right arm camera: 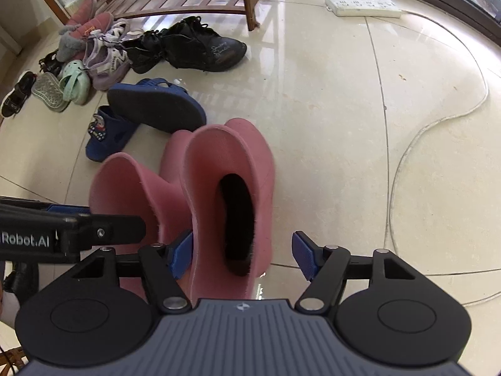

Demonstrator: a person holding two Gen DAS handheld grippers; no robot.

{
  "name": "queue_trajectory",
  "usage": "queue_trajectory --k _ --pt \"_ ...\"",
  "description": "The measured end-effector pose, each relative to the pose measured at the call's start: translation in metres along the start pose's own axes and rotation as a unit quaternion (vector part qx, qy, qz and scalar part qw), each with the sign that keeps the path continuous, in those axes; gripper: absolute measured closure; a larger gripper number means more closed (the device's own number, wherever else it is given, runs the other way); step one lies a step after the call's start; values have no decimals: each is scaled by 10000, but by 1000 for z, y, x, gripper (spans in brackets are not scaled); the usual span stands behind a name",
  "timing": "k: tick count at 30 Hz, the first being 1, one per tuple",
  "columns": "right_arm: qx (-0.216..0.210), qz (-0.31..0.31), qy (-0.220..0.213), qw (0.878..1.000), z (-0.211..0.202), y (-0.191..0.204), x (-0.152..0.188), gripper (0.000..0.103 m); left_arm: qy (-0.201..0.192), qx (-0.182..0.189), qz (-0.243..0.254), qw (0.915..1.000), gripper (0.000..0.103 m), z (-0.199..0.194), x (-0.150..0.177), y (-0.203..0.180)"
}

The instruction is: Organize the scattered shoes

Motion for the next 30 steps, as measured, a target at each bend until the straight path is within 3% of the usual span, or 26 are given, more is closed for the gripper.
queue_trajectory --k 11,15,16,20,23,30 --pt "-21 -106 -83 9999 -1 -2 6 32 49 54 -314 9995 31 11 -7 -9" --pt "-17 -110 -103 9999 -2 -3 7 34 -1 -242 -213 9995 33 10 -2 -4" --pt "8 -143 -106 9998 -2 -3 7 34 58 -170 -489 9986 32 11 -1 1" --pt "68 -236 -112 9996 -3 -2 8 35 194 -111 -996 9948 40 9 -2 11" --pt "52 -292 -89 9995 -1 0 7 35 186 -209 -1102 9935 48 6 0 16" --pt "11 -210 189 9996 17 2 5 38 356 -403 -1378 9890 49 23 -2 32"
Point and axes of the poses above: each gripper's, at about its wrist camera, not at the fingertips, and z roughly the way its jaws point, y to its left, x to its underside, the point moved 9 cm from there along z, roughly the way its jaws point, and after that the axes turned 8 degrees about -z, right-handed, at the moved point
